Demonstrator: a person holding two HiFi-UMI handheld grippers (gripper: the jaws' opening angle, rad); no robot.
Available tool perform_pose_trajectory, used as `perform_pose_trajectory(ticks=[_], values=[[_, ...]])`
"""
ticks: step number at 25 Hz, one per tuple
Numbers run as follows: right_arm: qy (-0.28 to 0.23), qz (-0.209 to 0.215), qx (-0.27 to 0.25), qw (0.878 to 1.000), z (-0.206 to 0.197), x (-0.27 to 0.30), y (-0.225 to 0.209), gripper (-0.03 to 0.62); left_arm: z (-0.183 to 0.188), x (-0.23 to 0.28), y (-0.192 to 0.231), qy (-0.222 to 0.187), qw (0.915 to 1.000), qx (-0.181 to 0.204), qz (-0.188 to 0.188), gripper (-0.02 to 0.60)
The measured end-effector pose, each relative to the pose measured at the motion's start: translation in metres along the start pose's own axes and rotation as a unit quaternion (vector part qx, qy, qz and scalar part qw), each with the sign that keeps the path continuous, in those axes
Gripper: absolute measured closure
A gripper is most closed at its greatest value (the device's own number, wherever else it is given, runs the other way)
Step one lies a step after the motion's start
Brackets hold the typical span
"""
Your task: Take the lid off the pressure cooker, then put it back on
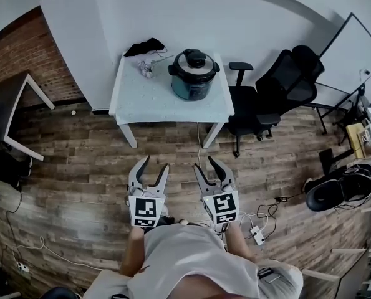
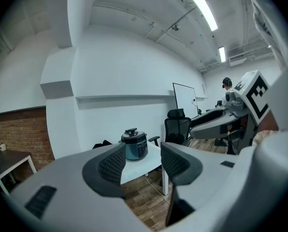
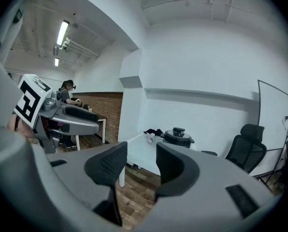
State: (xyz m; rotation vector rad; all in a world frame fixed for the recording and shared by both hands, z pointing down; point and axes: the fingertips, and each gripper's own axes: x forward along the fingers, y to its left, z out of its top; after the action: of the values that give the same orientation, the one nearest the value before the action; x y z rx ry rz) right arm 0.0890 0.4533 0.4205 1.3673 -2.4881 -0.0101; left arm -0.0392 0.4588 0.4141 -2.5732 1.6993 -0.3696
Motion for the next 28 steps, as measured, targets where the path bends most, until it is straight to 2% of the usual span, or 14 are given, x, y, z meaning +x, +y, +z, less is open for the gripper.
perform_pose_trajectory(ticks=[14, 22, 28], values=[[-0.006, -0.055, 0.003, 0.998, 0.023, 0.079, -0.003, 0.405, -0.001, 0.055, 0.075, -0.021, 0.9989, 0.01, -0.041, 0.359], [0.003, -0.059, 0.0, 0.998, 0.029, 0.106, -0.011, 0.405, -0.001, 0.079, 0.096, -0.023, 0.9986, 0.0, -0.047, 0.359], [0.002, -0.045, -0.002, 0.999, 0.031, 0.139, -0.023, 0.405, -0.005, 0.104, 0.113, -0.02, 0.9992, -0.006, -0.034, 0.359]])
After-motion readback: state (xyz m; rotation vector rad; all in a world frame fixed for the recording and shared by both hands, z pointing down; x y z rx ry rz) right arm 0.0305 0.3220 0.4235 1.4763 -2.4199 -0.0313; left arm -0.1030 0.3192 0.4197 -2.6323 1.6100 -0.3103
